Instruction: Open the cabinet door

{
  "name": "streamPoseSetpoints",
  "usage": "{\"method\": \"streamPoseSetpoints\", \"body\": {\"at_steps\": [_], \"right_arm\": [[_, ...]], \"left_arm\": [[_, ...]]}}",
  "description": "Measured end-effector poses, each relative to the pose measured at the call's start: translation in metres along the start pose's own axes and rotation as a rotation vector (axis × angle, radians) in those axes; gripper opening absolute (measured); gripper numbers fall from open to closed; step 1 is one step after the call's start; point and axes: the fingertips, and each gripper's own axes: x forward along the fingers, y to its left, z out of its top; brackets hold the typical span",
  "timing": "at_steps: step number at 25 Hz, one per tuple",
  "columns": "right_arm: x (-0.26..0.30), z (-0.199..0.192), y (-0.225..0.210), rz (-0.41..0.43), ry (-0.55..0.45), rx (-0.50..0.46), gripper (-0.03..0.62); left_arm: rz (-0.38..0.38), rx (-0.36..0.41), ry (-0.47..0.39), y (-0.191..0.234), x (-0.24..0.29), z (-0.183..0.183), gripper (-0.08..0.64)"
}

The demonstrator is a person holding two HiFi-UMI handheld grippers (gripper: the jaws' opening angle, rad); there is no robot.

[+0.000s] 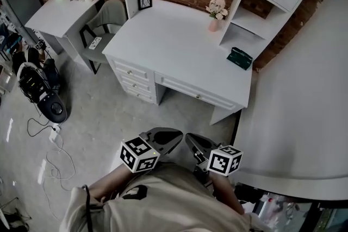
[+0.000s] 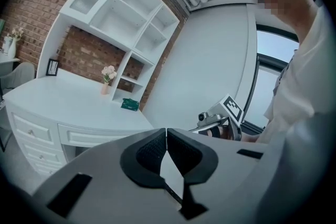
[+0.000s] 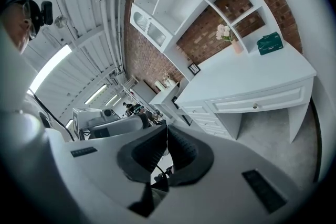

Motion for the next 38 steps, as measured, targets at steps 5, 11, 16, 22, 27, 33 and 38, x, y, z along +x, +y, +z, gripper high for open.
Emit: {"method": "streamPoseSetpoints", "body": {"at_steps": [5,11,16,22,27,33,38], "right_arm": [[0.028,0.014,0.001,-0.023,0.022,-0.014,0.028],[0.062,0.027,0.005,-0.033,0.057,-0.033,0.028],[0.083,0.037,0.006,-0.056,0.059,-0.027,0.028],[0.106,0.048,0.012,-0.071,0.069,-0.024,0.028],[0.133,0.054,0.020,-0.068,0.103,-0.050,0.028],[0.158,0.056,0.026,-0.071,0.149,-0.072,0.028],[0.176,0.056,0.035,-0.064,0.181,-0.090,0.028]], "left_arm": [[-0.016,-0.002,-0.048,0.029,-0.010,0.020,0.021],[0.008,-0.019,-0.051,0.067,-0.025,0.031,0.021],[0.003,-0.018,-0.058,0.091,-0.034,0.040,0.021],[-0.003,-0.024,-0.064,0.115,-0.047,0.049,0.021],[0.007,-0.039,-0.069,0.139,-0.060,0.053,0.021],[0.023,-0.062,-0.090,0.161,-0.074,0.057,0.021],[0.025,-0.077,-0.108,0.174,-0.085,0.062,0.021]]}}
